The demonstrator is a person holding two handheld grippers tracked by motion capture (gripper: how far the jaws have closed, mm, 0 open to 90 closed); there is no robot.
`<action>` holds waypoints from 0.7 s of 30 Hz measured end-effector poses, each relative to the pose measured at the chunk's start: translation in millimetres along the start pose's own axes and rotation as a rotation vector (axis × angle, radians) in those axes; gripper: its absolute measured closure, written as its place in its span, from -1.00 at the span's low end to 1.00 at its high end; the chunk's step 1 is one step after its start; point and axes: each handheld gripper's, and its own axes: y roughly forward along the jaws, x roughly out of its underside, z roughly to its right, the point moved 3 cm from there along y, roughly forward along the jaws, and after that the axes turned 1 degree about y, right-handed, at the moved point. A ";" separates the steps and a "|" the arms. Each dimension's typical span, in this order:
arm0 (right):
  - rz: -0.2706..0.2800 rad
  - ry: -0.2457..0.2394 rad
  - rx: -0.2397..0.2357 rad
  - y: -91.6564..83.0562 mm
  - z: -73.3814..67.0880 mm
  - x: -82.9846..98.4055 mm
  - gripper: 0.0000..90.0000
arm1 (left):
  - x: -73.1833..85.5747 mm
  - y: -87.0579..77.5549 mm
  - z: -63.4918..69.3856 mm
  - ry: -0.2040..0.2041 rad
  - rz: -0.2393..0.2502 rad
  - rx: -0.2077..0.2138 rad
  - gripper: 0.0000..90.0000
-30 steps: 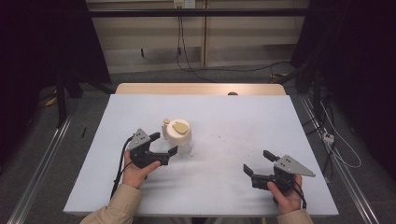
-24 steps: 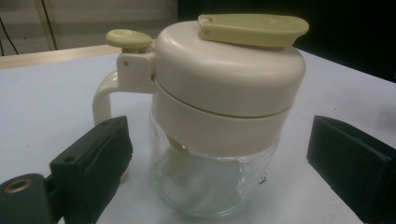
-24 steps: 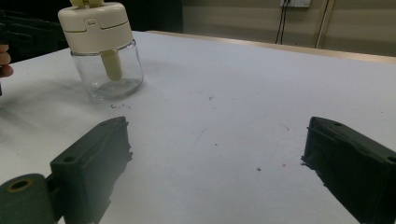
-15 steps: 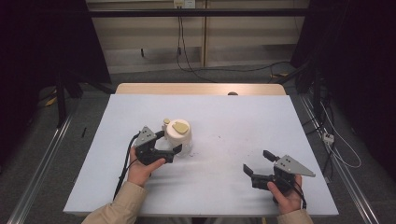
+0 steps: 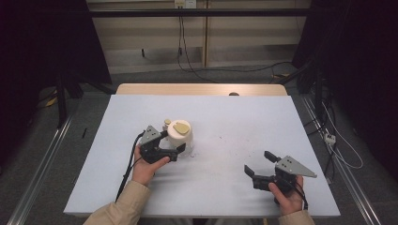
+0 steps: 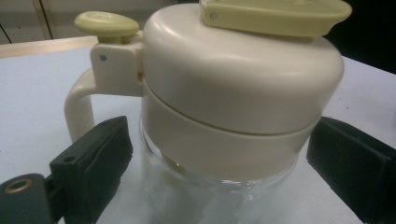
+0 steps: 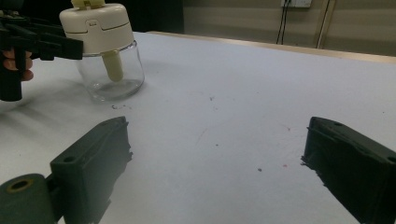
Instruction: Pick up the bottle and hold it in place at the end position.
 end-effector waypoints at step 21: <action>-0.001 0.002 -0.004 -0.4 0.0 0.0 -0.86 | -1.1 19.8 3.0 0.017 -0.014 -0.025 -0.92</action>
